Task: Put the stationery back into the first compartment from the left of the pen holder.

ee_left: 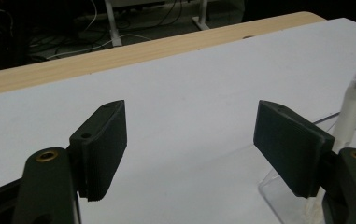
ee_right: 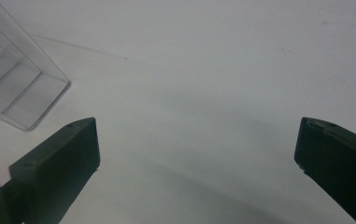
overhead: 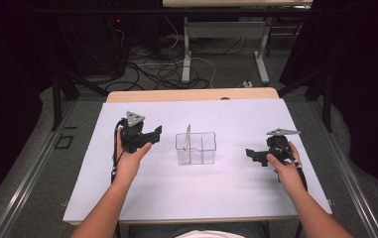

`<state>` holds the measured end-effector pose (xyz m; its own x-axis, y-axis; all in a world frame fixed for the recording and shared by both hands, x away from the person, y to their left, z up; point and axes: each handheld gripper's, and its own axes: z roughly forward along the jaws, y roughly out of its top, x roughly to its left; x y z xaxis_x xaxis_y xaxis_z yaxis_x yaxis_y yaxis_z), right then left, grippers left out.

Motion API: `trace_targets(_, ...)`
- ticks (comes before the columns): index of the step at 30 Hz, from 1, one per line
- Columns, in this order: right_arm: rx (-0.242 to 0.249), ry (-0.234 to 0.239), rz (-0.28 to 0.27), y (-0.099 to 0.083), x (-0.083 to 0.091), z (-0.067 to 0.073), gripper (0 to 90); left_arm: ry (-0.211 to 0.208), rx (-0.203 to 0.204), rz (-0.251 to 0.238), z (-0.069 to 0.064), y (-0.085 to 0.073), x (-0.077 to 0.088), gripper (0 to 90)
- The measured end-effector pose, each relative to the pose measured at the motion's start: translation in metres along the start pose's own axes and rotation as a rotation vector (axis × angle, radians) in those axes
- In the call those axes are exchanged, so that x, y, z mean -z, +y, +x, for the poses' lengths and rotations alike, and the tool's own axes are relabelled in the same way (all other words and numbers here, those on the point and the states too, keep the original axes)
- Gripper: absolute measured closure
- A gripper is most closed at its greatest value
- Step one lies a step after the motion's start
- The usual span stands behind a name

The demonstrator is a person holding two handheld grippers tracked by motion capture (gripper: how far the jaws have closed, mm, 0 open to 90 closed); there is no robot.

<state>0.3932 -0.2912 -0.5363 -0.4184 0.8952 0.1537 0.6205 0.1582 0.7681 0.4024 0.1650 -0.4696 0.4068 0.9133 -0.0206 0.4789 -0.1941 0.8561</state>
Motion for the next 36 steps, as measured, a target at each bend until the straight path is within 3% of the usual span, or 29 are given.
trace_targets(1, -0.003, 0.001, -0.001, 0.0, 0.0, 0.0, 0.0, 0.004, 0.006, 0.0, 0.004, -0.002, 0.001, 25.8)
trace_targets(3, -0.007, -0.001, 0.002, 0.0, 0.001, 0.0, 0.0, -0.013, 0.056, -0.009, 0.012, -0.006, 0.004, 22.7)
trace_targets(5, -0.007, -0.003, 0.001, 0.0, 0.001, 0.0, 0.0, -0.014, 0.079, -0.009, 0.02, -0.009, 0.006, 14.8)
trace_targets(7, -0.006, -0.004, 0.002, 0.0, 0.001, 0.0, 0.0, -0.016, 0.105, -0.008, 0.027, -0.013, 0.009, 14.3)
trace_targets(12, -0.012, -0.005, -0.002, -0.001, 0.002, 0.0, 0.0, -0.009, 0.088, 0.005, 0.042, -0.026, 0.015, 0.2)
trace_targets(18, -0.013, -0.009, 0.002, -0.002, 0.003, -0.001, 0.0, 0.011, 0.087, 0.023, 0.055, -0.038, 0.021, 0.3)
trace_targets(25, -0.016, -0.013, 0.001, -0.002, 0.003, -0.002, 0.0, -0.005, 0.114, 0.059, 0.07, -0.056, 0.025, 0.3)
trace_targets(36, -0.013, -0.012, 0.009, -0.002, 0.001, -0.002, 0.0, 0.002, 0.167, 0.074, 0.084, -0.074, 0.025, 0.7)
